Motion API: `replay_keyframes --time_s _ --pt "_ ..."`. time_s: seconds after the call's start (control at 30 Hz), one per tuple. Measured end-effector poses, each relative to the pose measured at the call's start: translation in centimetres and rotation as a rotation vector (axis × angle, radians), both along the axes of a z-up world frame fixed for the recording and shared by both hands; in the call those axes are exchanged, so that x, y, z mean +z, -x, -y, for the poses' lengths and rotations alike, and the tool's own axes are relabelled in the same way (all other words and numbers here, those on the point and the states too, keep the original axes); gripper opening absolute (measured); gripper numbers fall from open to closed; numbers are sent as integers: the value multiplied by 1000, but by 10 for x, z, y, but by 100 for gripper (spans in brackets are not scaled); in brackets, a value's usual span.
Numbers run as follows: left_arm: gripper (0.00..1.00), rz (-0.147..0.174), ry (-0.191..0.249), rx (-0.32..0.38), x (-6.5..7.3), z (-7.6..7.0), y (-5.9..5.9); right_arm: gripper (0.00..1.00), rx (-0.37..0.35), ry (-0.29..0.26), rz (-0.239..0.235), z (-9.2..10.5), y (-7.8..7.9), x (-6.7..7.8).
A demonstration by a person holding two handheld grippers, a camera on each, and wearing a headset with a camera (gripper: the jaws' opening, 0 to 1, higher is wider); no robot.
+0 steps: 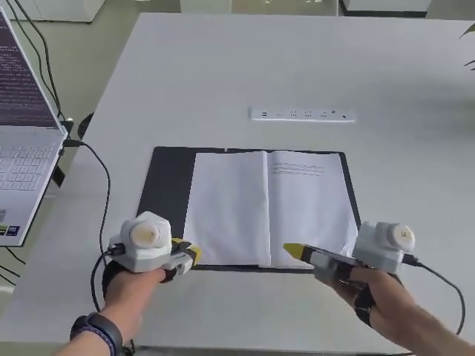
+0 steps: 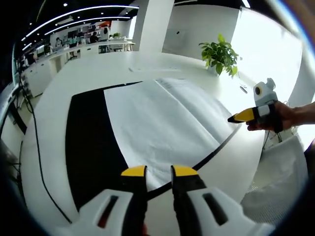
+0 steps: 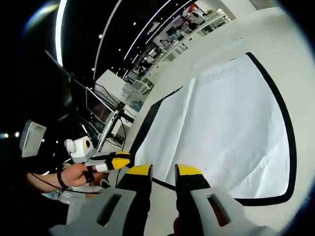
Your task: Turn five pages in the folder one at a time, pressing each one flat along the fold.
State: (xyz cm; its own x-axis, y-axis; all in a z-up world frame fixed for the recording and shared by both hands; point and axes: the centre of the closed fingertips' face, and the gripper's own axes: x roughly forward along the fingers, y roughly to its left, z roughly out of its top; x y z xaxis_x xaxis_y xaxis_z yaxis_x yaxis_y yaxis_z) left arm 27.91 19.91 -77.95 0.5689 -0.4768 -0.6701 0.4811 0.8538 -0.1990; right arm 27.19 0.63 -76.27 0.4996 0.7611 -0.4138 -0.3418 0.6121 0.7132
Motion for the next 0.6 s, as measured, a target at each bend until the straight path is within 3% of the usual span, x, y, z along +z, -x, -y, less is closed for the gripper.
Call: replay_keyframes --time_s 0.1,0.47,0.6 --pt "21 11 -8 -15 7 2 0 18 -7 33 17 18 0 2" --pt "33 92 -21 -21 45 1 -6 34 31 252 125 87 8 15" --pt "36 119 -18 -18 58 2 -5 38 24 270 166 100 14 29"
